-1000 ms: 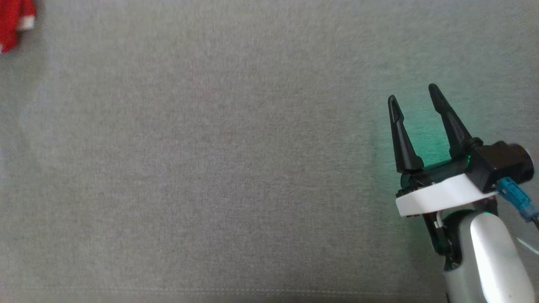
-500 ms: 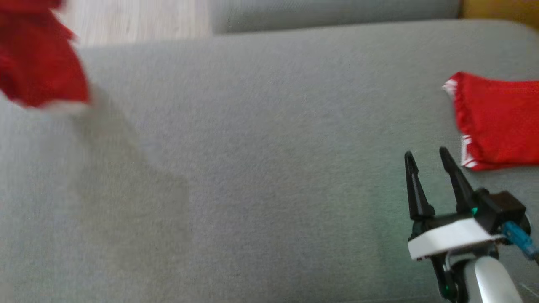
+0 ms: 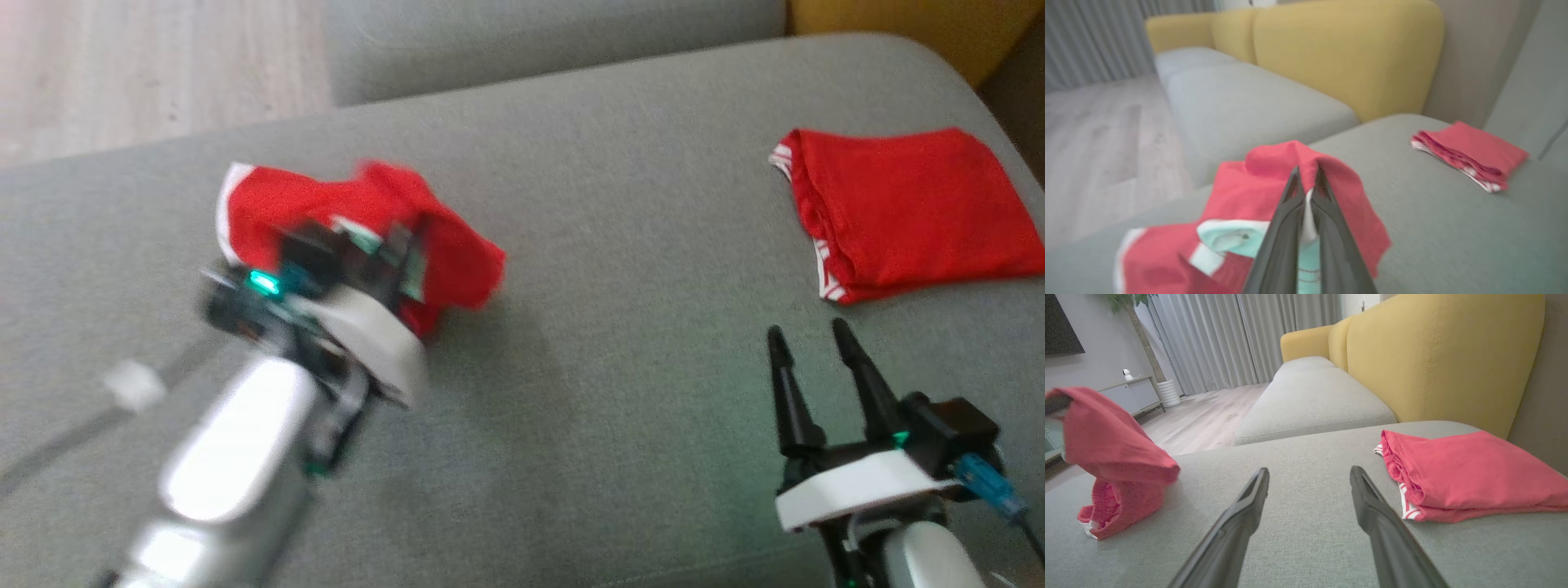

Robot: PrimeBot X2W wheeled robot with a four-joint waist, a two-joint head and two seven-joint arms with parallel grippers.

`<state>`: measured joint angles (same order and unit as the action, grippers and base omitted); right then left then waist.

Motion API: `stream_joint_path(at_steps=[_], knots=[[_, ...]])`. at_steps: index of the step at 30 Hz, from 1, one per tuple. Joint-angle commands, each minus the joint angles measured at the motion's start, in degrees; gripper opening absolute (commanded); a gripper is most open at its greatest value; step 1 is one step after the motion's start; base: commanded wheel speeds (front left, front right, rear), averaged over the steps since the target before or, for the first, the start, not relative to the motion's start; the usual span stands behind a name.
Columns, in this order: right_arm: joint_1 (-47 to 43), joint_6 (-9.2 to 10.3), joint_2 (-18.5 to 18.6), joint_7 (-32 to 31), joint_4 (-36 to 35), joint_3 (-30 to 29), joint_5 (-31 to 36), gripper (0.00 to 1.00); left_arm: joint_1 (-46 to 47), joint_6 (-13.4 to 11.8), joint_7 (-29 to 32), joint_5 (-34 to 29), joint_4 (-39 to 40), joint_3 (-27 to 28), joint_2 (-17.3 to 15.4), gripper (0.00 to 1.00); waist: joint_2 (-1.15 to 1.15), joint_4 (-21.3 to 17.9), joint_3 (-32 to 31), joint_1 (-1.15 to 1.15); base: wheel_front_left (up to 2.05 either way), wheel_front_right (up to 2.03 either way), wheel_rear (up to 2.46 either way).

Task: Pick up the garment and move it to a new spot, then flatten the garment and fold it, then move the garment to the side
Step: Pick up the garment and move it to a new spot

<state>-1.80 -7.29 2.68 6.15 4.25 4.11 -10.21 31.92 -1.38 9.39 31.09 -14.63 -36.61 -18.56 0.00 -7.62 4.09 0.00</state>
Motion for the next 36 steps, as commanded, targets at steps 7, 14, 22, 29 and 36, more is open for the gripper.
stream_joint_path(at_steps=[7,14,22,29,36], knots=[[6.1,-0.20,0.2,2.7,0.9,4.6,-1.8,1.00,0.8,0.0,-5.6,-0.9,-8.3,-4.0,10.6,0.00,0.00,-4.7,6.0,0.00,0.00,0.00,0.00],[8.1,-0.20,0.2,4.6,3.9,5.1,-2.4,1.00,2.5,1.2,-11.1,-2.1,-15.9,-6.7,13.9,1.00,0.00,-6.1,7.7,0.00,0.00,0.00,0.00],[7.9,-0.20,0.2,5.3,6.2,4.0,-1.8,1.00,3.5,1.6,-17.9,-2.8,-17.2,-7.3,14.6,1.00,0.00,-3.5,4.6,0.00,0.00,0.00,0.00],[6.6,-0.20,0.2,5.1,6.4,3.6,-0.7,1.00,0.5,0.5,-20.4,-2.1,-14.9,-6.4,13.3,1.00,0.00,-0.5,0.2,0.00,0.00,0.00,0.00],[4.2,-0.20,0.2,4.0,5.6,3.2,-0.4,1.00,-7.4,-2.3,-22.1,0.7,-10.5,-3.4,10.0,1.00,0.00,2.1,-4.2,0.00,0.00,0.00,0.00]])
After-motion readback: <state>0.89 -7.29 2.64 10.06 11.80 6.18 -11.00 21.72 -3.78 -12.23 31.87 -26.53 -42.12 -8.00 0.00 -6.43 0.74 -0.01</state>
